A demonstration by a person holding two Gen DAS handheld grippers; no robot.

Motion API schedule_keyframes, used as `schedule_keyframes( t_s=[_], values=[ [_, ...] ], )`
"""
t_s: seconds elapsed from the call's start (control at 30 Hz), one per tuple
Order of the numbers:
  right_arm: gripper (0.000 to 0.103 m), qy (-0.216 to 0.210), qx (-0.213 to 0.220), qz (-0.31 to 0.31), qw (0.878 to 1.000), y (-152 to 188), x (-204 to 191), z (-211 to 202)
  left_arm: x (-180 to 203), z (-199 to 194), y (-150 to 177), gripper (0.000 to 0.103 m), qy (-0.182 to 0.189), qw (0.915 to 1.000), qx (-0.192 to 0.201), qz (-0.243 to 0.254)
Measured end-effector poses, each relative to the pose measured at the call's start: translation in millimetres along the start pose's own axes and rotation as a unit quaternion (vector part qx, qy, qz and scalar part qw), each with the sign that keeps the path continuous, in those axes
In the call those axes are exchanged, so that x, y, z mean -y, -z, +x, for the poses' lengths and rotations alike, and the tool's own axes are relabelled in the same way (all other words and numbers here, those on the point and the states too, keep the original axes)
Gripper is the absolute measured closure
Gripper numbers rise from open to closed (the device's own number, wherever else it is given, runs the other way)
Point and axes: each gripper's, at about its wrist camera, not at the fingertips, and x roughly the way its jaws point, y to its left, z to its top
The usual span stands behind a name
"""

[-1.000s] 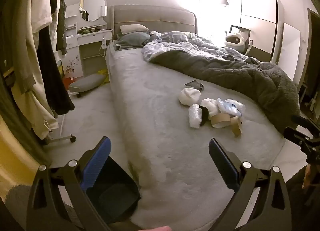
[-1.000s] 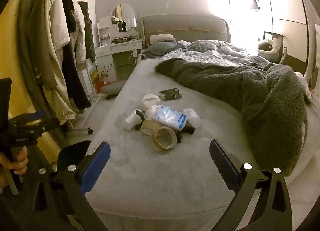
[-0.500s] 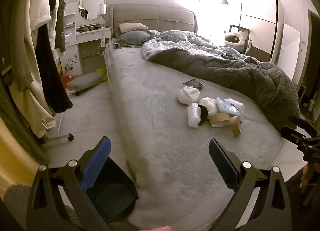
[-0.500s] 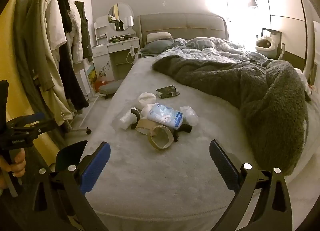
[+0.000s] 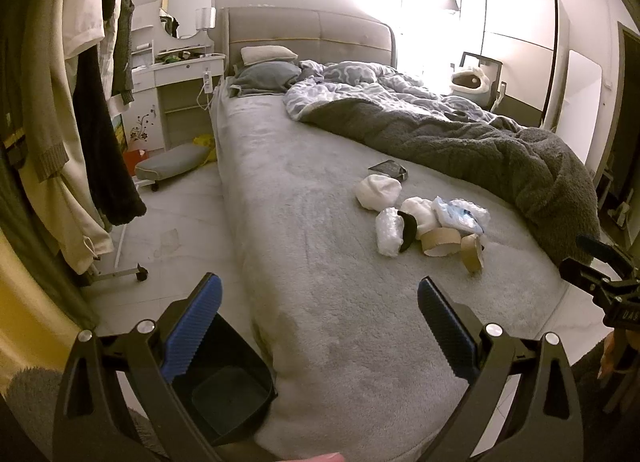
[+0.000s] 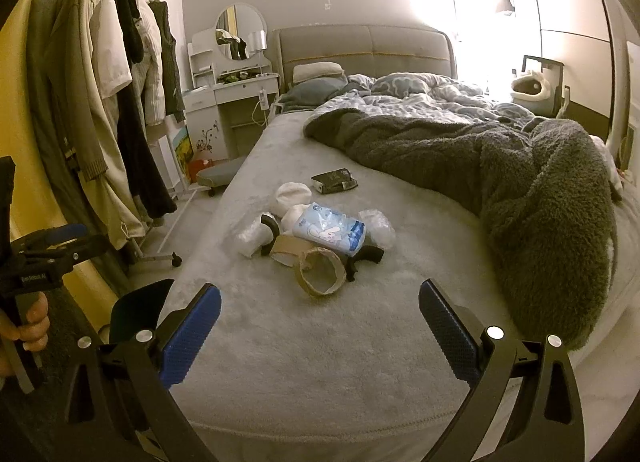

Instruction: Collect trash

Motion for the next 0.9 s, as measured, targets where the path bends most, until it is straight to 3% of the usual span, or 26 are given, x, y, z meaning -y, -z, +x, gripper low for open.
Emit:
schedule_keyframes(
  t_s=[0.9],
  values=[
    [0.003,0.001,-0.004,-0.001,1.0,0.8,-0.3,1.2,-2.0,0.1,0.0,0.003,0.001,1.0,0.0,-0.001]
  ],
)
